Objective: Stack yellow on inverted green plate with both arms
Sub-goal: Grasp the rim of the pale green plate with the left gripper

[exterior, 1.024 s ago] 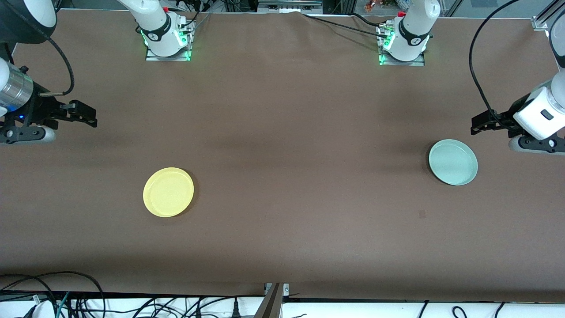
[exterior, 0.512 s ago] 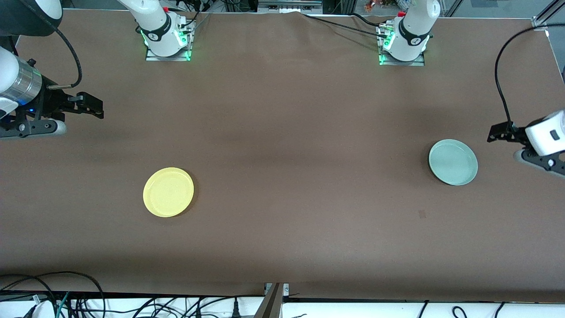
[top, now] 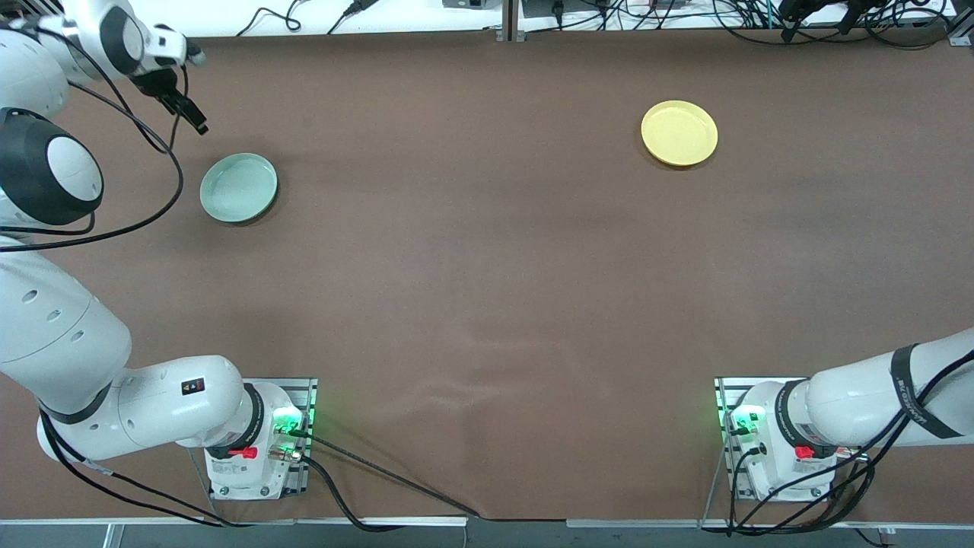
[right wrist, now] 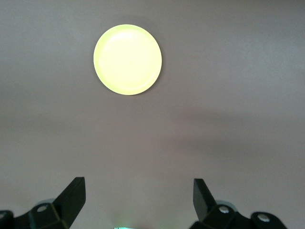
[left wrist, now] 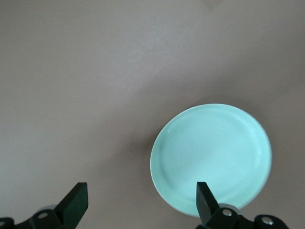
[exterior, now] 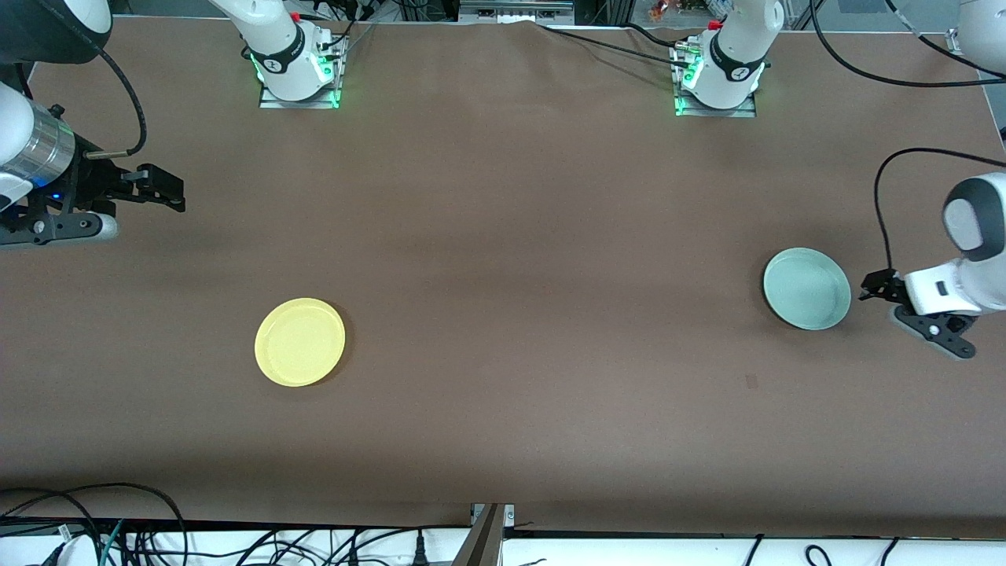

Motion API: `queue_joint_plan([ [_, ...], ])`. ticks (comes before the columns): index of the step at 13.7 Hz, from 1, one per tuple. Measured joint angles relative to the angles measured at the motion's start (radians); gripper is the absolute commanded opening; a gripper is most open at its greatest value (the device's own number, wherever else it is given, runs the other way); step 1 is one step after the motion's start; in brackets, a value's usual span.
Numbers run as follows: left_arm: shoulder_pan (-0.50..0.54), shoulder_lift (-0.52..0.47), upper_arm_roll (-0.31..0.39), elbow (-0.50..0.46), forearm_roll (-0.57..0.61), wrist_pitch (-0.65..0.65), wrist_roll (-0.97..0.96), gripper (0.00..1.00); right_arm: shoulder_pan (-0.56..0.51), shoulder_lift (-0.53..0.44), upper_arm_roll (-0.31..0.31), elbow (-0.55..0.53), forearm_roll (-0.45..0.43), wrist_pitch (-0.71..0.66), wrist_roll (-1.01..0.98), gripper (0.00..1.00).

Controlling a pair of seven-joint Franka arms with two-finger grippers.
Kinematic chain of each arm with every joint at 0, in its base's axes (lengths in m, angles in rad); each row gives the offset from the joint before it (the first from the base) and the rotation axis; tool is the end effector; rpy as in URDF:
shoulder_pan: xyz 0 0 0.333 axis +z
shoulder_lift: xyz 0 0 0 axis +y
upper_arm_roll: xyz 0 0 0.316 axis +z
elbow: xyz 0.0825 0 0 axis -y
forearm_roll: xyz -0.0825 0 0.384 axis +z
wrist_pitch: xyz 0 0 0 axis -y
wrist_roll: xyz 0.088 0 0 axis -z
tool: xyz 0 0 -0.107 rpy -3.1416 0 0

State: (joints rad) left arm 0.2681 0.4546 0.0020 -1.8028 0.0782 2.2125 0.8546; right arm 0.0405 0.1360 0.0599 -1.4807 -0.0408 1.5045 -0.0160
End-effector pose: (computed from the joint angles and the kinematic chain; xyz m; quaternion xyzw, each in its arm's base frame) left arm 0.6213 0.1746 0.2903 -0.9496 0.3110 0.0356 0.0144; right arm 0.5851 0.0520 0.5837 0.9966 0.0578 -0.0552 0.0187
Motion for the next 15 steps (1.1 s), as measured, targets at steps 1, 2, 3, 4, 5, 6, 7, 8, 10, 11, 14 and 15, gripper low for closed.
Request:
queue_joint_plan([
  [1, 0.000, 0.007, -0.002, -0.049, 0.001, 0.063, 0.006, 1.00, 0.000, 0.002, 0.000, 0.004, 0.000, 0.000, 0.000, 1.00],
  [2, 0.000, 0.016, -0.002, -0.085, 0.002, 0.109, 0.018, 1.00, 0.000, 0.003, 0.000, 0.004, 0.000, 0.000, 0.000, 1.00],
  [3, 0.002, 0.027, -0.002, -0.109, 0.002, 0.138, 0.038, 1.00, 0.000, 0.003, 0.000, 0.004, 0.000, 0.000, 0.000, 1.00],
  [4, 0.006, 0.043, -0.002, -0.122, 0.002, 0.159, 0.064, 1.00, 0.000, 0.004, 0.000, 0.004, 0.001, 0.000, 0.000, 1.00],
  [5, 0.012, 0.062, -0.002, -0.127, 0.002, 0.184, 0.085, 1.00, 0.000, 0.004, 0.000, 0.004, 0.001, 0.000, -0.001, 1.00],
  [6, 0.019, 0.082, -0.002, -0.128, 0.002, 0.209, 0.099, 1.00, 0.000, 0.004, 0.000, 0.004, 0.001, 0.000, -0.001, 1.00],
  [7, 0.026, 0.102, -0.001, -0.129, 0.003, 0.230, 0.108, 1.00, 0.000, 0.004, 0.000, 0.004, 0.002, 0.000, -0.002, 1.00],
  [8, 0.032, 0.119, -0.001, -0.129, 0.003, 0.245, 0.116, 0.96, 0.000, 0.004, 0.000, 0.004, 0.003, 0.000, -0.007, 1.00],
  [10, 0.041, 0.139, -0.001, -0.128, 0.003, 0.272, 0.148, 0.25, 0.000, 0.004, 0.000, 0.004, 0.003, 0.000, -0.045, 1.00],
  [11, 0.043, 0.142, -0.001, -0.128, 0.003, 0.278, 0.163, 0.03, 0.000, 0.004, 0.000, 0.004, 0.003, 0.000, -0.062, 1.00],
  [14, 0.046, 0.141, -0.001, -0.122, 0.003, 0.279, 0.175, 0.00, 0.000, 0.004, 0.000, 0.004, 0.003, -0.001, -0.077, 1.00],
  [15, 0.048, 0.141, -0.001, -0.122, 0.003, 0.279, 0.176, 0.00, 0.000, 0.004, 0.000, 0.004, 0.003, -0.001, -0.080, 1.00],
])
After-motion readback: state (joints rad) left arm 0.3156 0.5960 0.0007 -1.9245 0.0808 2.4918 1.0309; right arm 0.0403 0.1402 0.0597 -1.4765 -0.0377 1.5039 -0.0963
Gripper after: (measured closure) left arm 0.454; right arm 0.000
